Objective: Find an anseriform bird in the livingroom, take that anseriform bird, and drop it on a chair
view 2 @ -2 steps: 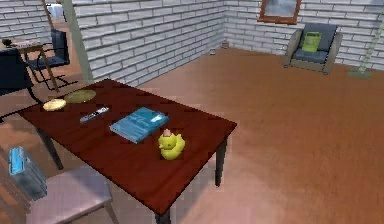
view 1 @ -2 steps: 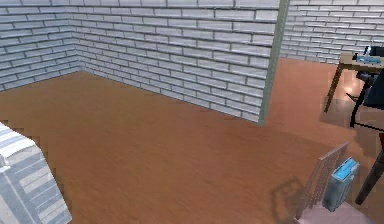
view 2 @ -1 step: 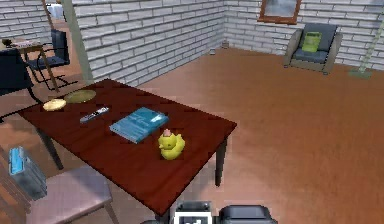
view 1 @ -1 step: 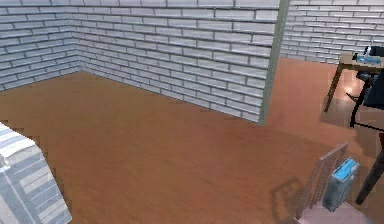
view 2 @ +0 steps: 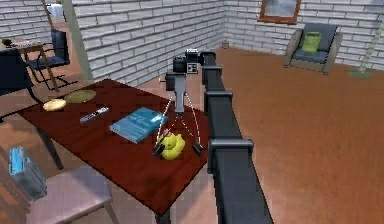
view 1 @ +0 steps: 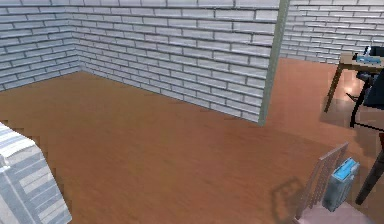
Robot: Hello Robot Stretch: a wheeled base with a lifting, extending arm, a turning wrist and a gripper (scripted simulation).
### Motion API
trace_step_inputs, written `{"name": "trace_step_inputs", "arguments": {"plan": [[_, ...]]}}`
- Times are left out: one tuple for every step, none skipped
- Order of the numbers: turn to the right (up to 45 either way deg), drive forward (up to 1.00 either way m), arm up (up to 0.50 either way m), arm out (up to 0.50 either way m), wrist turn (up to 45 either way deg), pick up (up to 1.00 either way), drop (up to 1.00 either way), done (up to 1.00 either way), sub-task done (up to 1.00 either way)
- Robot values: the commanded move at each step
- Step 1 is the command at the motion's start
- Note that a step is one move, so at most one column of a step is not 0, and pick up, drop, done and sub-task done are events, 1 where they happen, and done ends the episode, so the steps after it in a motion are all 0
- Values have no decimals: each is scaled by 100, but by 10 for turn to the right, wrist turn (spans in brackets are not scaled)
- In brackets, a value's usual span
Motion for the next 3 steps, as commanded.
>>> {"name": "trace_step_inputs", "arguments": {"plan": [[0,0,0,0,450,0,0,0,0],[0,0,0,0,450,0,0,0,0],[0,0,0,0,450,0,0,0,0]]}}
